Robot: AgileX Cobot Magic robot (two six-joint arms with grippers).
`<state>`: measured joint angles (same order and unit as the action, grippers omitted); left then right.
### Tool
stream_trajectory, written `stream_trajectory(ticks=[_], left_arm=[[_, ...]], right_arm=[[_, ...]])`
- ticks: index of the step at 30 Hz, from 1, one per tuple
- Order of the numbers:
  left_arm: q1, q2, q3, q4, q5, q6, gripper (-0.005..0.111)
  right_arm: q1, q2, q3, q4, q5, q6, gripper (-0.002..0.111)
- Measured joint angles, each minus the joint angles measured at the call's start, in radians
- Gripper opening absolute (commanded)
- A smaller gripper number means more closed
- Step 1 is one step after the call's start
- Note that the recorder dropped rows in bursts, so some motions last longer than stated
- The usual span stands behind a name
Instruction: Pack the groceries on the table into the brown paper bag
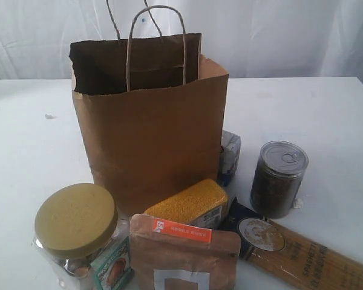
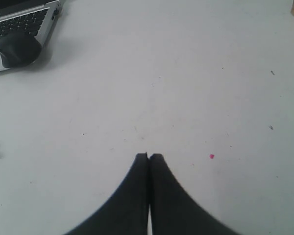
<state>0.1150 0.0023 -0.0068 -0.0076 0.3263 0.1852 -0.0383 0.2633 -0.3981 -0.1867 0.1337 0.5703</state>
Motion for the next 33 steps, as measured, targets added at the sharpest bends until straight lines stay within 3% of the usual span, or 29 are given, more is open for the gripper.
stream_trajectory(ticks=[4,11,13,25,33], left_arm=[[0.0,0.0,0.0,0.0,0.0,0.0,0.0],[0.0,0.0,0.0,0.0,0.0,0.0,0.0],[0.0,0.0,0.0,0.0,0.0,0.0,0.0],[0.0,0.0,0.0,0.0,0.0,0.0,0.0],[0.0,0.0,0.0,0.0,0.0,0.0,0.0]], right_arm=[[0.0,0.173,-0.005,0.028,0.258,-0.148,0.0],[0.0,0.495,-0.059,0.345,0.606,-0.661,0.0],[0.002,0.559,-0.099,0.398,0.66,-0.728,0.0],[0.119,0.757,-0.142,0.434,0.64,-0.82,0.0],[0.128,0.759,-0.14,0.479,0.626,-0.824,0.0]])
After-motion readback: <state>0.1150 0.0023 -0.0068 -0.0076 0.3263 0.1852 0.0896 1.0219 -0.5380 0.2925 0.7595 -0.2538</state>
